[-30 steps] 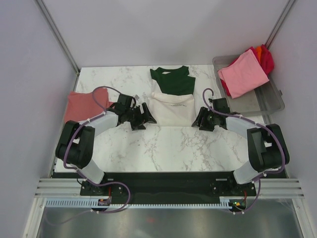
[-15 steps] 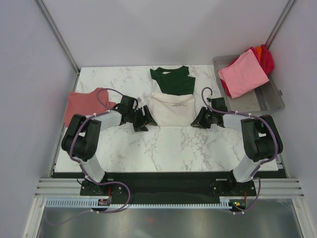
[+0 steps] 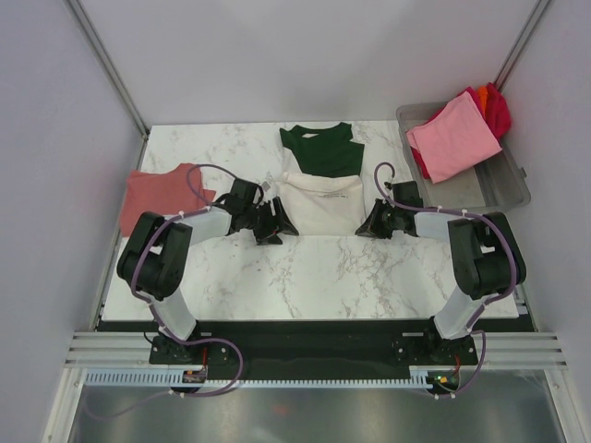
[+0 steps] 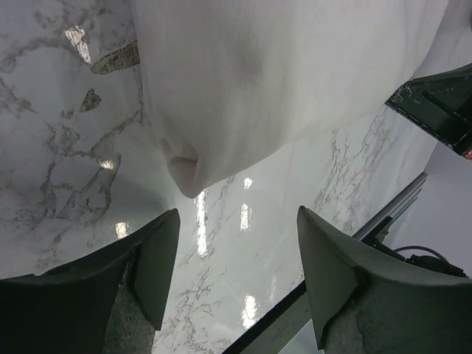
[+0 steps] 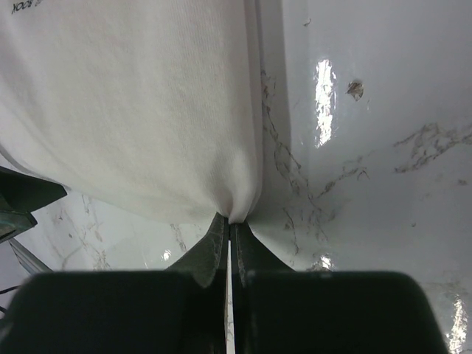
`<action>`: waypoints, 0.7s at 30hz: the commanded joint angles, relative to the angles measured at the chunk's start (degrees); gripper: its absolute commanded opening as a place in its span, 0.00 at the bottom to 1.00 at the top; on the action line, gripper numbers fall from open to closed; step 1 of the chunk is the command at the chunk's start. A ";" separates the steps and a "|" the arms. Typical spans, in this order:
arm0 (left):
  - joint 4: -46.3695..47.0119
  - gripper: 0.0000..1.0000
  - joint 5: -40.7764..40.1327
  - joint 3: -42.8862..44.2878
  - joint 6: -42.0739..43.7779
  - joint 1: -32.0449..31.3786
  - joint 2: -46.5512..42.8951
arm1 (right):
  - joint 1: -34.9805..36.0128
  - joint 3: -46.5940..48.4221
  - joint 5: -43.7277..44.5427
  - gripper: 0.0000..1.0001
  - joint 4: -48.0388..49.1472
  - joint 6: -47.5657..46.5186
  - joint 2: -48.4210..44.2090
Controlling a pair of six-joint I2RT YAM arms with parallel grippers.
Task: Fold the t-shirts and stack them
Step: Fold the tshirt
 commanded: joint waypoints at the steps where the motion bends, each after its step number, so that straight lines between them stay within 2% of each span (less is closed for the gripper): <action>1: 2.72 0.72 -0.69 0.29 -1.63 -0.24 1.18 | -0.13 -1.02 2.70 0.00 -0.68 -1.83 -0.81; 6: 3.16 0.71 -1.66 -0.23 -1.89 -0.24 1.00 | -0.04 -1.19 3.14 0.00 -0.85 -2.01 -1.51; 12: 5.97 0.78 -2.10 -2.34 -3.56 -0.24 -0.23 | -0.04 -1.28 3.31 0.00 -0.94 -2.10 -1.69; 21: 8.88 0.67 -3.68 -2.43 -6.64 -0.24 0.74 | -0.05 -1.28 3.22 0.00 -0.94 -1.92 -2.21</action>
